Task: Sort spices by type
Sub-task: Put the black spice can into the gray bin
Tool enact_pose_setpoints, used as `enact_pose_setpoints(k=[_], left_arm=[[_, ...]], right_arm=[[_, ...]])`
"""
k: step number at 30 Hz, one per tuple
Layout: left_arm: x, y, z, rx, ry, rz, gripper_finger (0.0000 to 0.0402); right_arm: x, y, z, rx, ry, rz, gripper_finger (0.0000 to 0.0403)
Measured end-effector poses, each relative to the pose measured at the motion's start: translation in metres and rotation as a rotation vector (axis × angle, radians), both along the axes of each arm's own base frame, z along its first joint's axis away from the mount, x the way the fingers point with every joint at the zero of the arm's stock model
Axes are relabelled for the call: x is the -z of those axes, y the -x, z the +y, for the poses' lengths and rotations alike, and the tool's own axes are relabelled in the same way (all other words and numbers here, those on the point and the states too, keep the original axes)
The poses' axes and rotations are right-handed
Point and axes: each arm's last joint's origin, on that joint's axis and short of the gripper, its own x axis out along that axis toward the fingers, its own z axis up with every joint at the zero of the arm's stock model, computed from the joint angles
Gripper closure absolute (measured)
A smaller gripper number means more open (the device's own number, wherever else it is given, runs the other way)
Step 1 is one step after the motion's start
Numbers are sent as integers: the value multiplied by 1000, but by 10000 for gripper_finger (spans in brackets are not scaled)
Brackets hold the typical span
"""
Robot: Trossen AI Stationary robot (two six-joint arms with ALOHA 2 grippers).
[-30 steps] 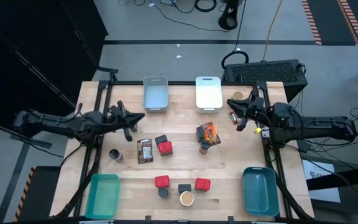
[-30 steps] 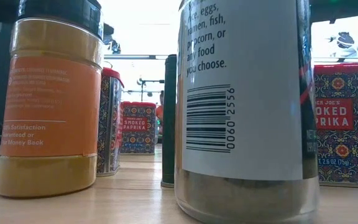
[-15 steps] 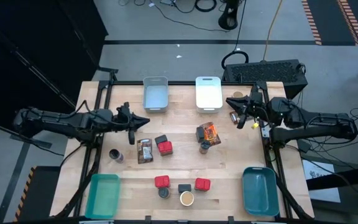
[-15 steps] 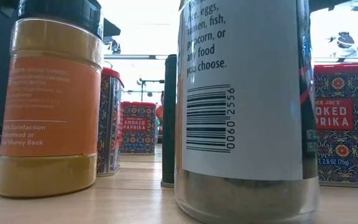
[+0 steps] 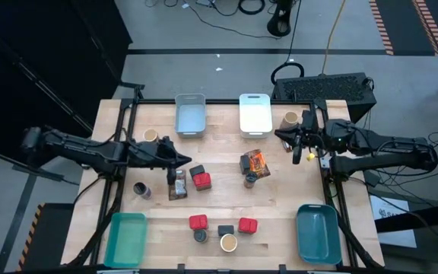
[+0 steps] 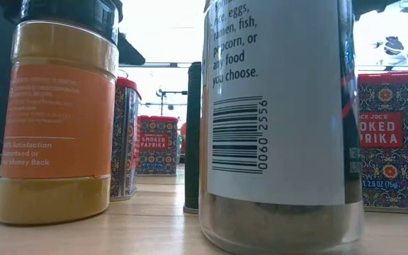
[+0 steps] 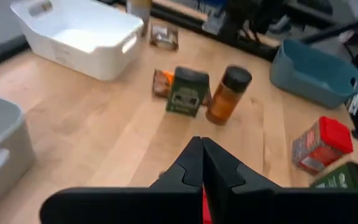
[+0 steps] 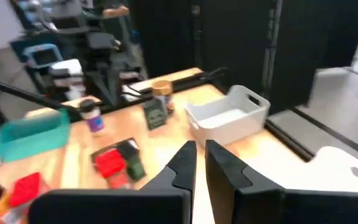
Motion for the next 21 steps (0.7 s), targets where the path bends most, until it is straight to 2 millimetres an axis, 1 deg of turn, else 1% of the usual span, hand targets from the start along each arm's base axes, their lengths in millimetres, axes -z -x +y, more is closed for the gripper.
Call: enact_pose_setpoints(k=[5,9,12,17,21], left_arm=[[-5,-14,-9,14,-28,45,399],[-4,-17,-10,5,-44,188,399],[0,-20,-10,11,-55,250,399],[-1,-23,-10,22,-56,300,399],[0,-33,-9,21,-70,317,399]], right_arm=[[-2,0,0,-11,4,-17,385],[-2,0,0,-9,4,-16,385],[-2,0,0,-8,5,-16,385],[-1,-1,0,-8,5,-14,385],[-2,-1,0,-13,55,-2,385]])
